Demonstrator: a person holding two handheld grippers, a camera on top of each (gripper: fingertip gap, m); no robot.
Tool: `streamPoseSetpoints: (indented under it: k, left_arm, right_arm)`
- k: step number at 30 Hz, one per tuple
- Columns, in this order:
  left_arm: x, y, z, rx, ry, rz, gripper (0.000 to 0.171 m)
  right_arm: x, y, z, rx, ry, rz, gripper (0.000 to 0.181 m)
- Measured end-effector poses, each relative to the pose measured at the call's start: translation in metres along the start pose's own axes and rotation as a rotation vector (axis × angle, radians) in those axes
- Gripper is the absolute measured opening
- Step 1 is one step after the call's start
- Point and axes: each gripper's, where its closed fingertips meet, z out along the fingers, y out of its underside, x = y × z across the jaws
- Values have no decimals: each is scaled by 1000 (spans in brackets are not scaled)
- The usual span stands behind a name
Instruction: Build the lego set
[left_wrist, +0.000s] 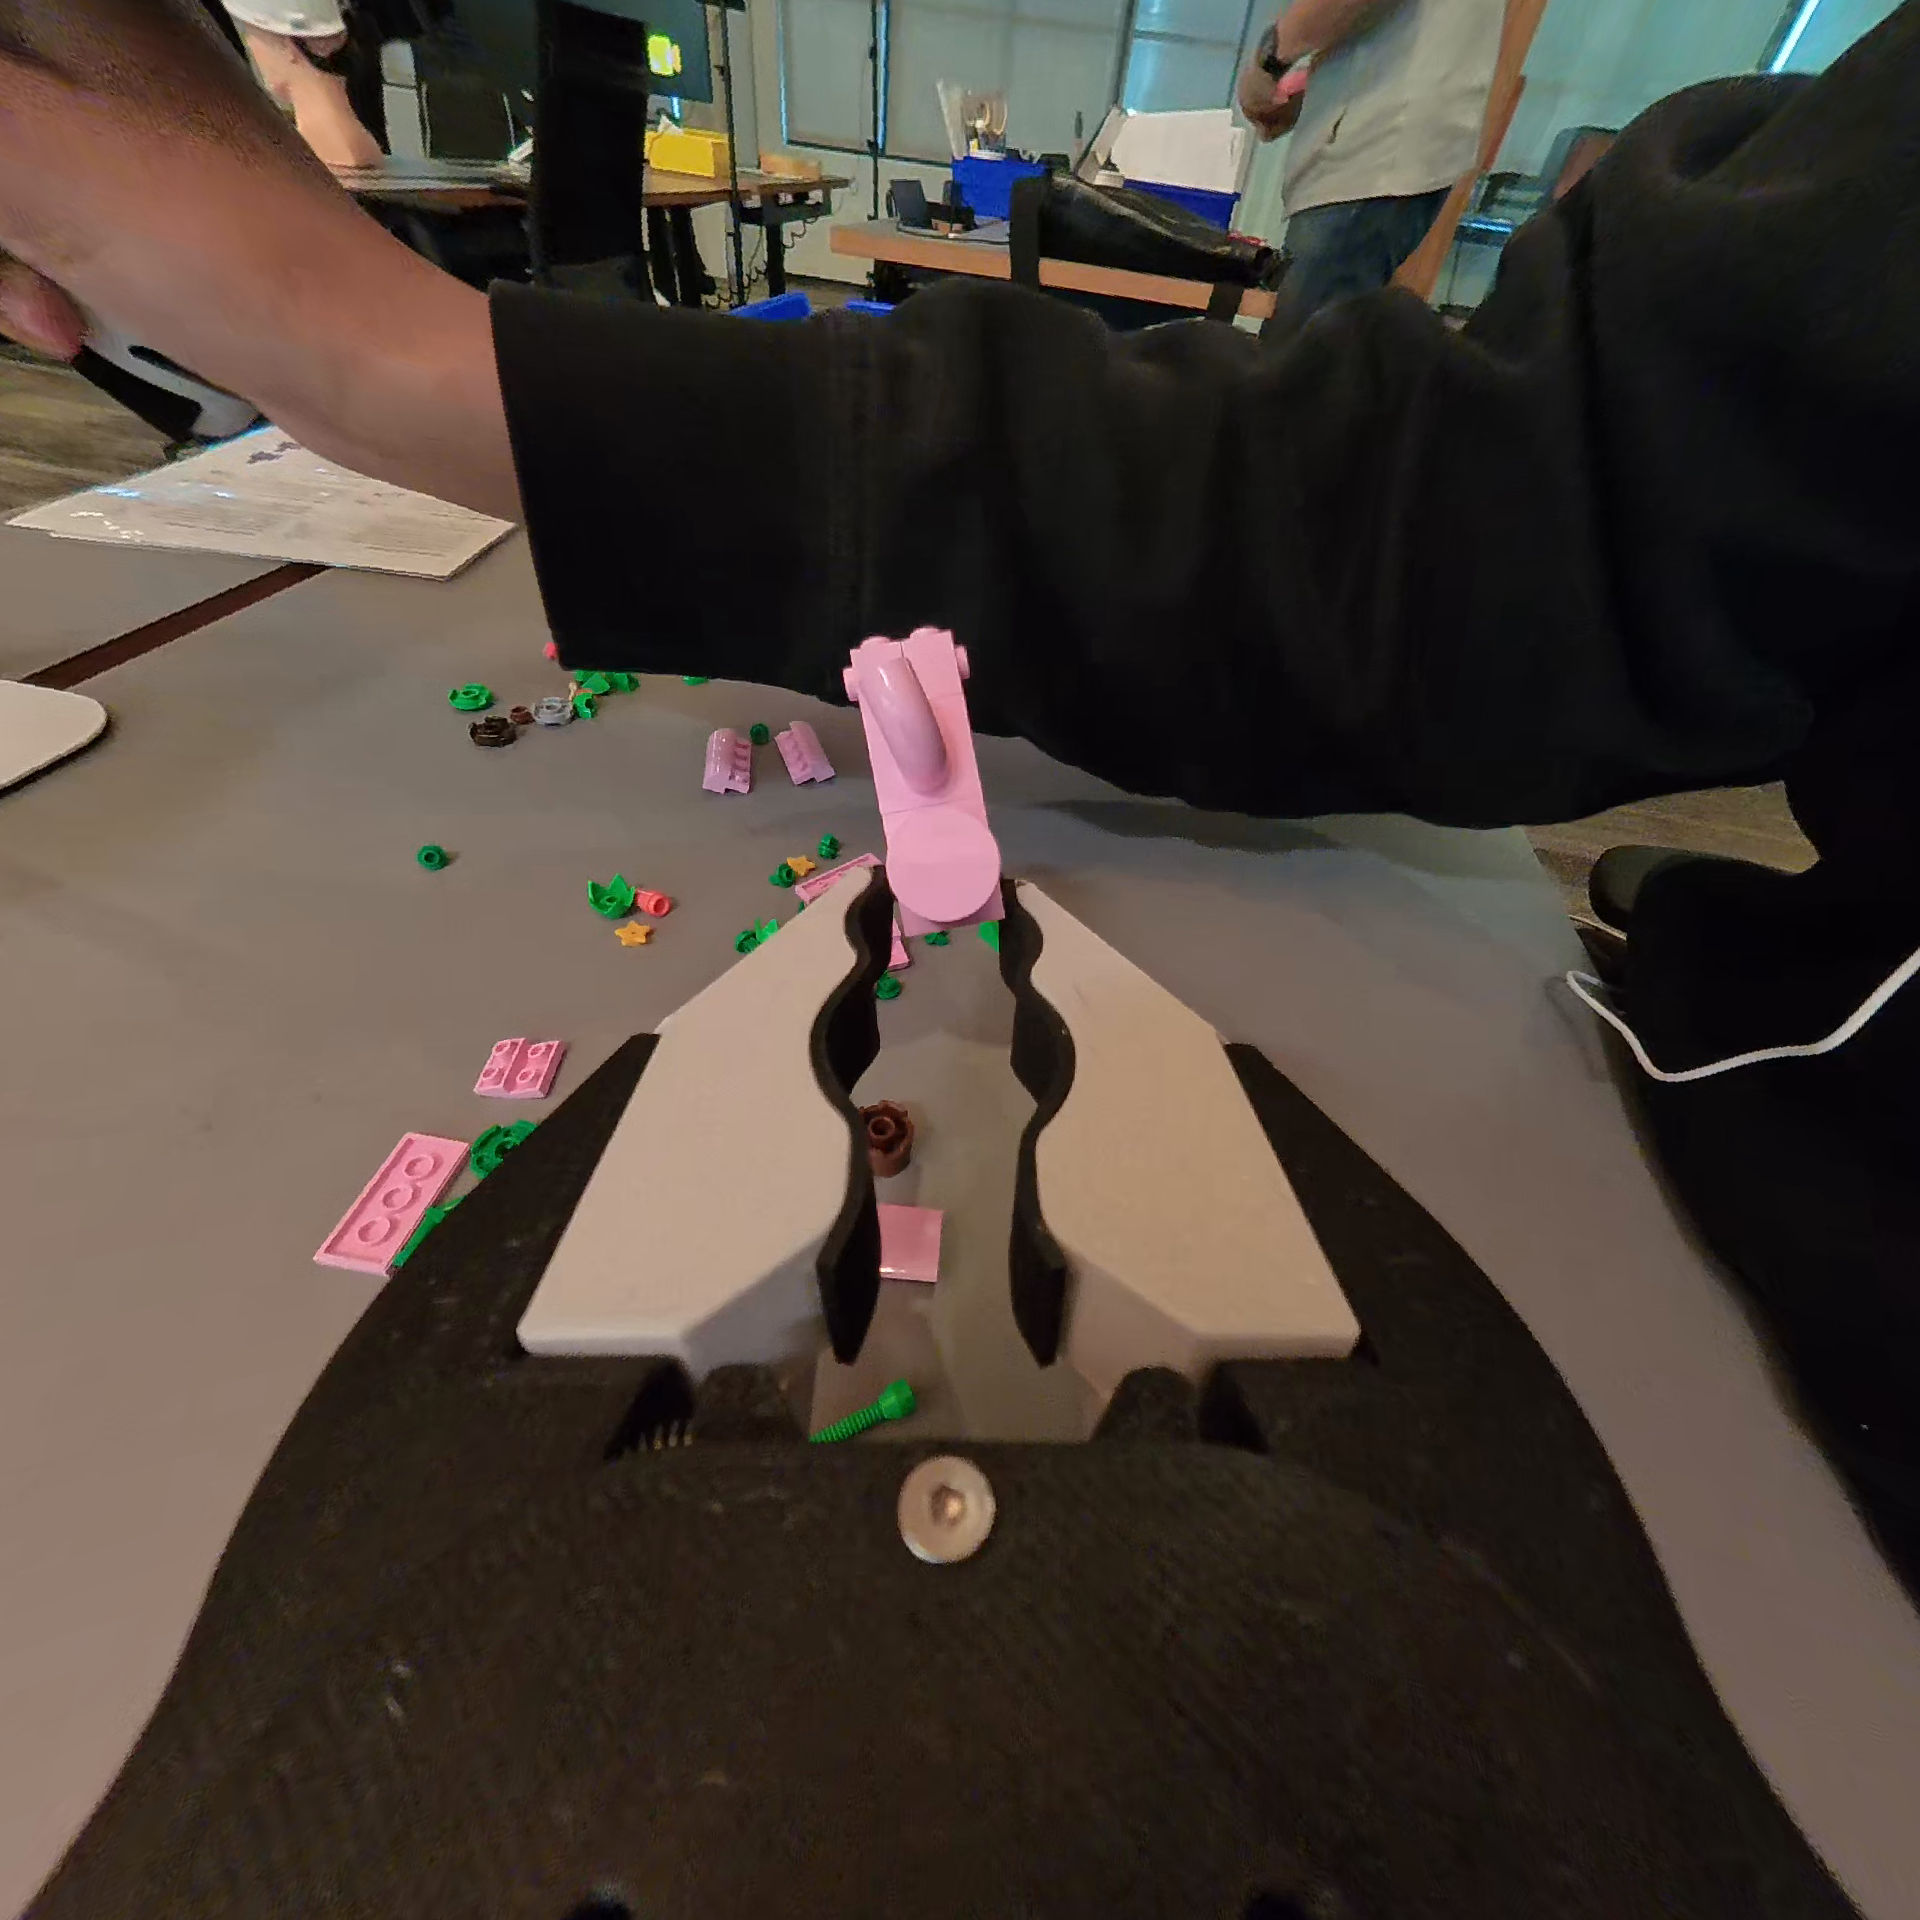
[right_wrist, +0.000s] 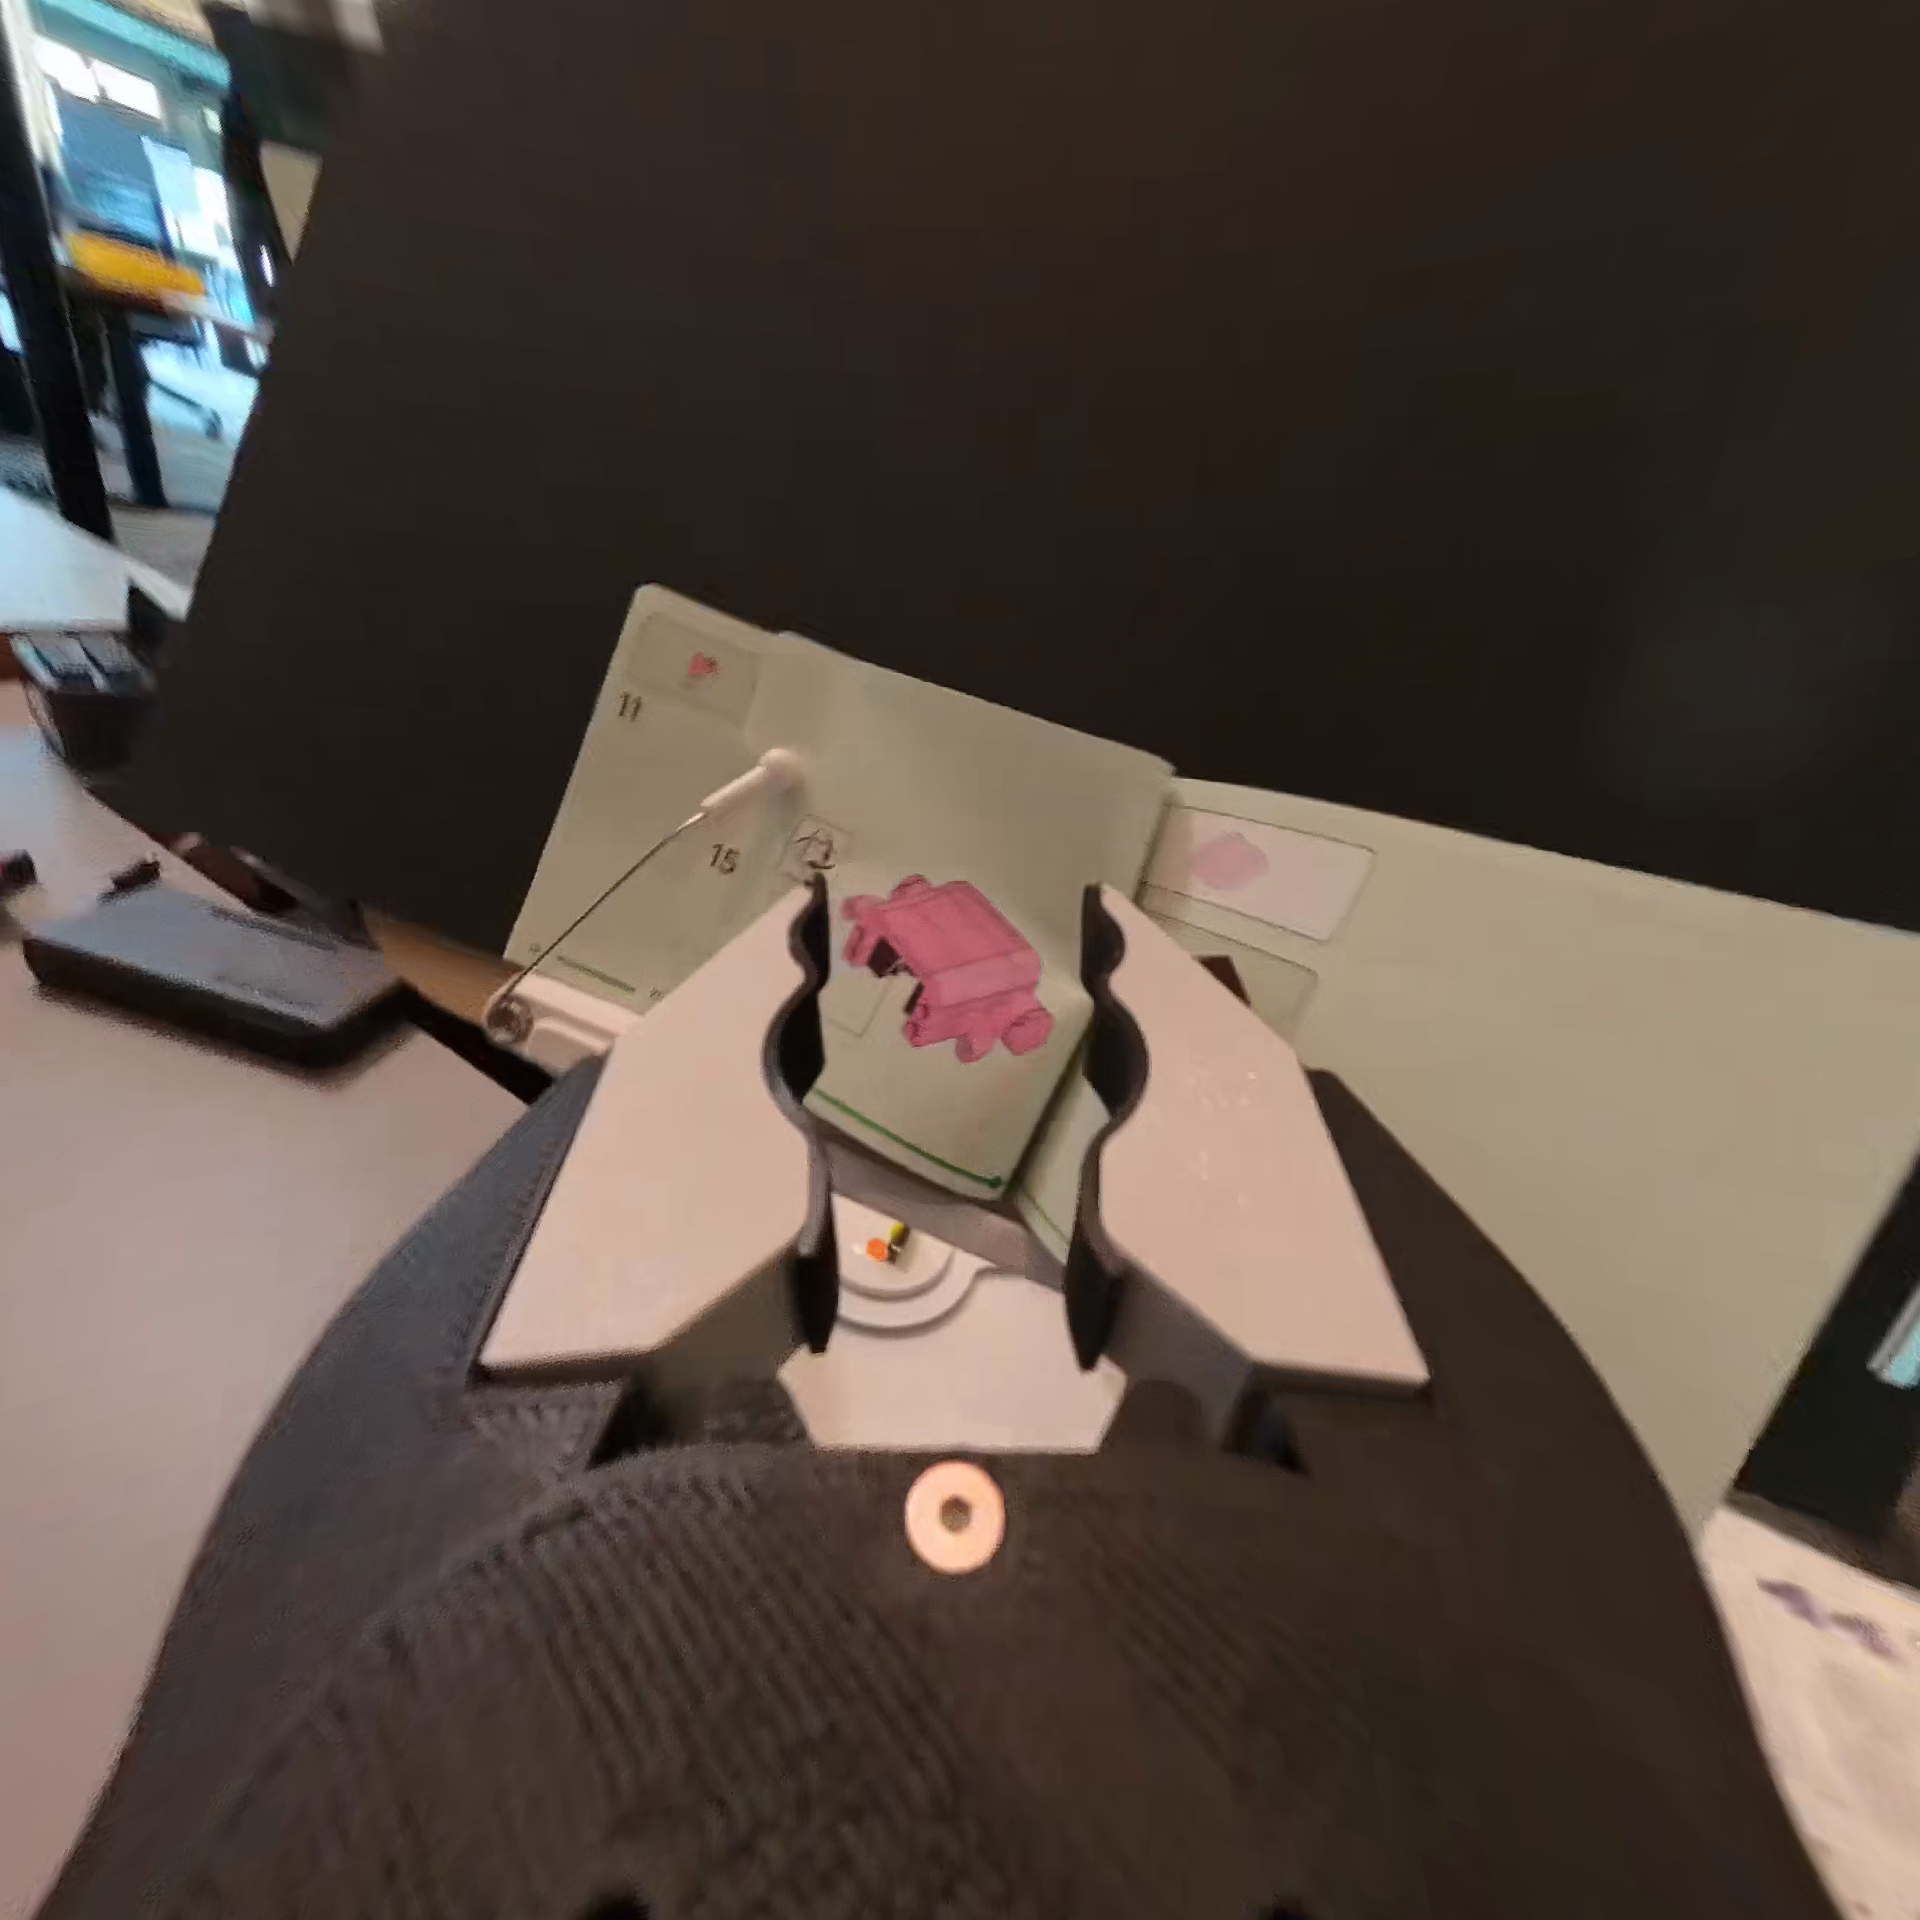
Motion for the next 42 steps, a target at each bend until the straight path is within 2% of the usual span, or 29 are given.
streamPoseSetpoints:
  k: [3,6,8,12,14,18,20,26,28,31,35,36,38,42]
  left_arm:
    - [0,0,0,-1,1,1,18]
    - [1,0,0,-3,2,2,18]
    - [1,0,0,-4,0,5,18]
    - [1,0,0,-3,1,10,18]
    - [2,0,1,-4,4,10,18]
    - [3,1,1,-10,5,16,18]
    - [4,-1,1,-7,4,21,18]
    - [-6,-2,-4,-46,-83,84,18]
    - [-25,0,-16,-90,-210,95,17]
    - [-70,9,-71,-220,-559,138,18]
    - [-77,42,-152,-576,-884,289,18]
    - [-69,52,-163,-645,-903,319,18]
    - [-40,74,-166,-726,-817,354,18]
    - [-1,89,-172,-757,-766,461,18]
  right_arm:
    - [-11,12,6,-68,32,-119,62]
    - [-9,31,18,-134,71,-163,71]
    - [-2,32,21,-134,117,-182,57]
    - [1,39,23,-162,88,-176,0]
    - [2,47,25,-192,55,-129,0]
    - [4,44,20,-195,24,-41,0]
    - [3,36,13,-166,22,-28,0]
    - [-3,5,-27,-43,-20,-33,20]
    - [-4,-3,-41,-3,-40,-22,22]
    - [-2,-13,-59,45,-66,8,24]
    - [-5,-26,-79,117,-121,92,24]
    - [-8,-28,-83,130,-134,111,24]
    - [-13,-31,-91,151,-159,141,24]
    - [-23,-32,-108,173,-207,196,24]
